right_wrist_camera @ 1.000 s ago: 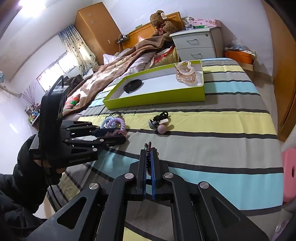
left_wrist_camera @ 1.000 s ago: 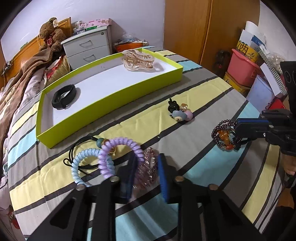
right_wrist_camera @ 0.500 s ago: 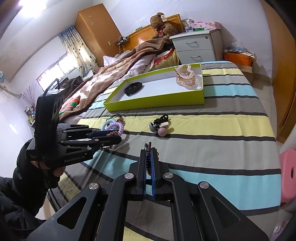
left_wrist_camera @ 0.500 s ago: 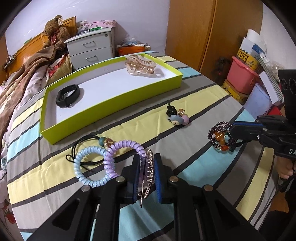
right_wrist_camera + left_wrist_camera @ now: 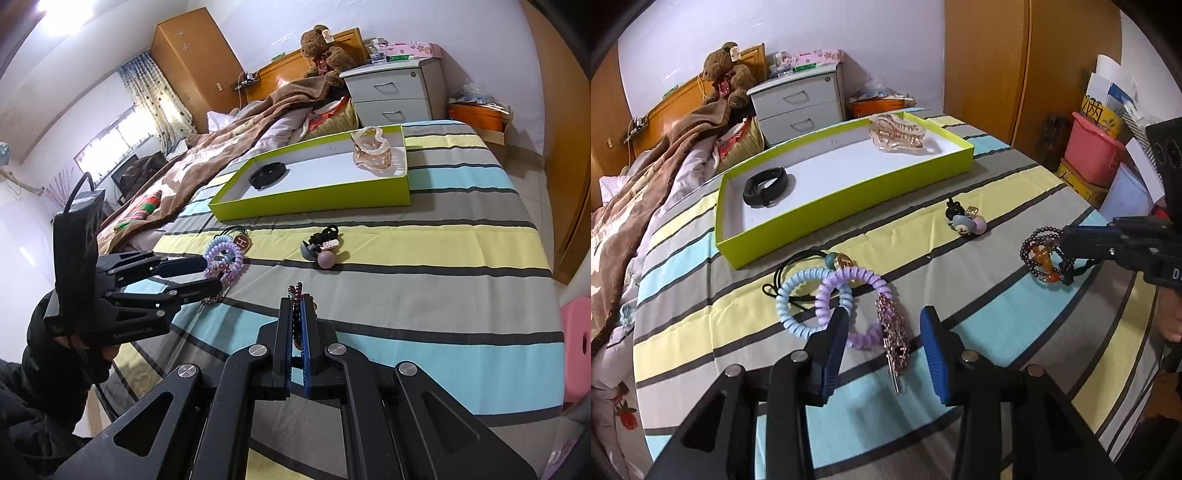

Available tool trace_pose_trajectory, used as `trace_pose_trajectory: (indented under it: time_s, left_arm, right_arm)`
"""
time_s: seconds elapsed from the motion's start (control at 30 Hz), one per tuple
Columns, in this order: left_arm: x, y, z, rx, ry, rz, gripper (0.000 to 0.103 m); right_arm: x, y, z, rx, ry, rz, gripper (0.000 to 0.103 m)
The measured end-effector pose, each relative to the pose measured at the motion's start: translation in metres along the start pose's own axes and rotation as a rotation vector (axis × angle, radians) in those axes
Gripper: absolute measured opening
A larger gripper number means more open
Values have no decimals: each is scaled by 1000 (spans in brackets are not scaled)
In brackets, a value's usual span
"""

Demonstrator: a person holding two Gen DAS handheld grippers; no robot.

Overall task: Organize jewelry
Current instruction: 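Lift both held bracelets and carry them toward the green box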

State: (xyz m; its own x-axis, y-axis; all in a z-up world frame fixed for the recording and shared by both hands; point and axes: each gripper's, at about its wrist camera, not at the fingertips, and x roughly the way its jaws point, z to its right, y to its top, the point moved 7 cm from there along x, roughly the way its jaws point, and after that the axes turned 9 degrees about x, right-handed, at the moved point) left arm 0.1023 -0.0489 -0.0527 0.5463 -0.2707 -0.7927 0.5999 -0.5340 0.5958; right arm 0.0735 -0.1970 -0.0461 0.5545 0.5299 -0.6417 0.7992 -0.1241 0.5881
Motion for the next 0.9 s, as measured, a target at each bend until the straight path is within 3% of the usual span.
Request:
trace_pose_trajectory:
  time_s: [0.1,0.17,0.2,0.33,0.53,0.9]
  left_arm:
    - [6,-4,-3,-19,8,-26,41]
    - [6,-2,-2,-24,8,-19,34]
    - [7,-2,-2,-30,3,-23,24]
    - [7,-2,-1,-30,10,-24,14]
    - [2,-1,9,-2,23,-10,9]
    - [-11,10,4,-41,-1,26,9]
  right_arm:
    - [0,-1,0,3,2,-1,4]
    - [-1,-1,0,2,6,1,4]
    - [-1,0,1,2,5,2,4]
    - [-3,0,3,9,6,7,4]
    - [-3,0,5,15,8,11,4]
    - [-13,10,0,-3,-8,46,4]
